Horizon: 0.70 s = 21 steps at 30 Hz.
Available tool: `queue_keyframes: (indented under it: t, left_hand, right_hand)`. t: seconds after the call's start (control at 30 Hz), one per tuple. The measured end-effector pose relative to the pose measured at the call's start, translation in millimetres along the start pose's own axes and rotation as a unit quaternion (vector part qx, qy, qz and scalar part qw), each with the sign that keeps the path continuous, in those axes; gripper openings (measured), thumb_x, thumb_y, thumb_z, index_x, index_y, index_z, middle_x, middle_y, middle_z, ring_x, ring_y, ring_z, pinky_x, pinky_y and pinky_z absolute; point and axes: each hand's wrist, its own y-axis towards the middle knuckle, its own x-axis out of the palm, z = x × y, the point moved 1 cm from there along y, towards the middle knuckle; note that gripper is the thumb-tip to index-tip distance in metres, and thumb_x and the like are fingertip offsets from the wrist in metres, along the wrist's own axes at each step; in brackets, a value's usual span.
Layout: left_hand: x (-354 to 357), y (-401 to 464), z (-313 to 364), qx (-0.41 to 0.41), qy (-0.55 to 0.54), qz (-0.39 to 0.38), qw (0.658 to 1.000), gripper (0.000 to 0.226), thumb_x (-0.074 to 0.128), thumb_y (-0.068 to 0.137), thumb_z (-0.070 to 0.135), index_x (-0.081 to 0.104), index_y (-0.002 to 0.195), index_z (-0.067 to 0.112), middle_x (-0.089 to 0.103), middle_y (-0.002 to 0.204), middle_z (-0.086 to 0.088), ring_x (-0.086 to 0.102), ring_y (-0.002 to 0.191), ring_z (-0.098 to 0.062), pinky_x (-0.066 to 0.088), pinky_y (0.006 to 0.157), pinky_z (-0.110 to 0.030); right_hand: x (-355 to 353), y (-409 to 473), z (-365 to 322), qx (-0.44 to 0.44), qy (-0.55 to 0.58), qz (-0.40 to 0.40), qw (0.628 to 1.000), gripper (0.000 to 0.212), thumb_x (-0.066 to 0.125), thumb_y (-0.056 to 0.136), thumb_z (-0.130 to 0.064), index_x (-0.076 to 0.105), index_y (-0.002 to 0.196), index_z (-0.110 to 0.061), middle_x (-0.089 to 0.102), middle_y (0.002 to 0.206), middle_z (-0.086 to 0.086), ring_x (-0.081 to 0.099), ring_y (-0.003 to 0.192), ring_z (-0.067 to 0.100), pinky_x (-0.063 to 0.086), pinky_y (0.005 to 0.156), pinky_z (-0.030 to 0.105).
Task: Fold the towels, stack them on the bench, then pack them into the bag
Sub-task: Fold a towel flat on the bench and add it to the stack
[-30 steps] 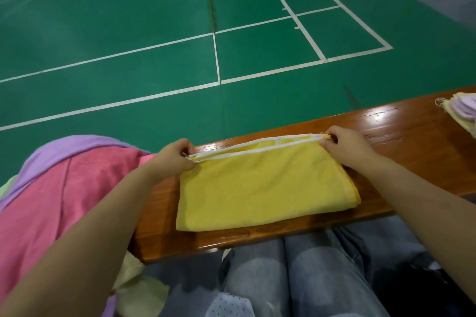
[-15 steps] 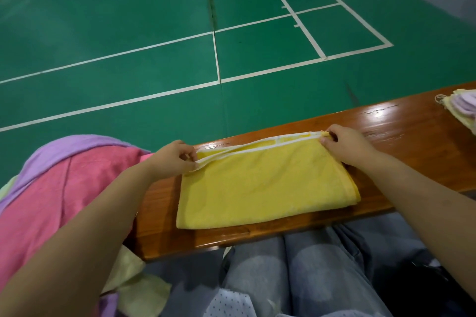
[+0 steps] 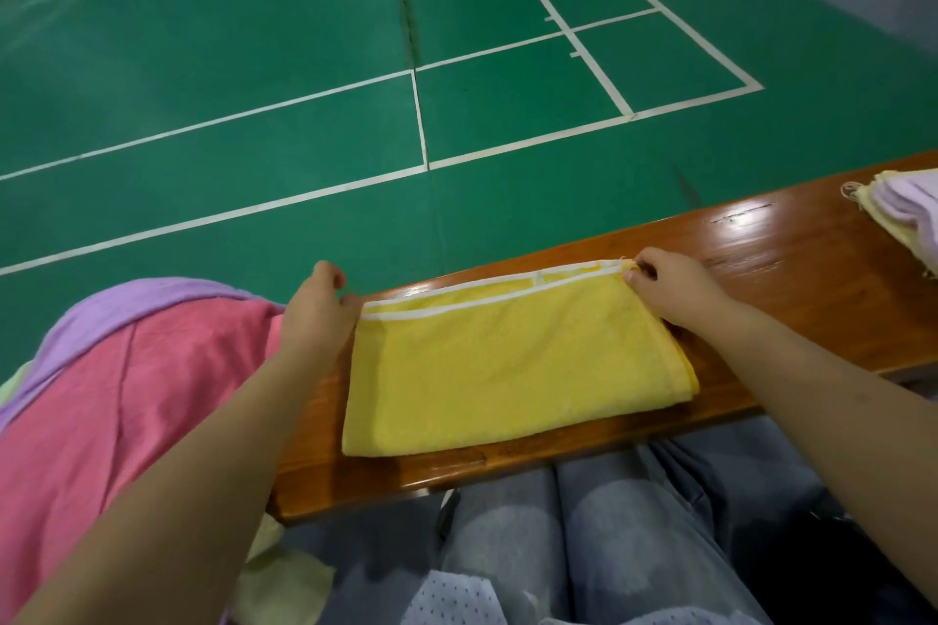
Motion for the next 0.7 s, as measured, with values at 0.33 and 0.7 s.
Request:
queue_keyframes:
  t: [0.33,0.7]
  left_hand:
    - [11,-22,-6,-0.032,-0.044,-0.094,0.994,0.018,0.063,0.09,0.028,0.054,0.102,0.019,0.055,0.085,0.01,0.056,0.082,-0.015,0.046,0.069,-0.03]
    - [4,-11,14,-0.016,-0.148,0.008,0.989,0.008,0.06,0.089,0.013,0.053,0.094,0.013,0.055,0.08,0.007,0.051,0.075,-0.012,0.041,0.068,-0.028]
  right_hand:
    - [2,-1,4,0.002,0.037,0.016,0.999,0.019,0.05,0.097,-0.027,0.056,0.106,-0.011,0.057,0.096,0.006,0.051,0.085,0.022,0.037,0.066,0.031]
    - [-3,-3,0,0.007,0.051,0.064,0.997,0.025,0.039,0.101,-0.029,0.047,0.115,-0.009,0.057,0.093,0.009,0.053,0.082,0.028,0.047,0.07,0.04]
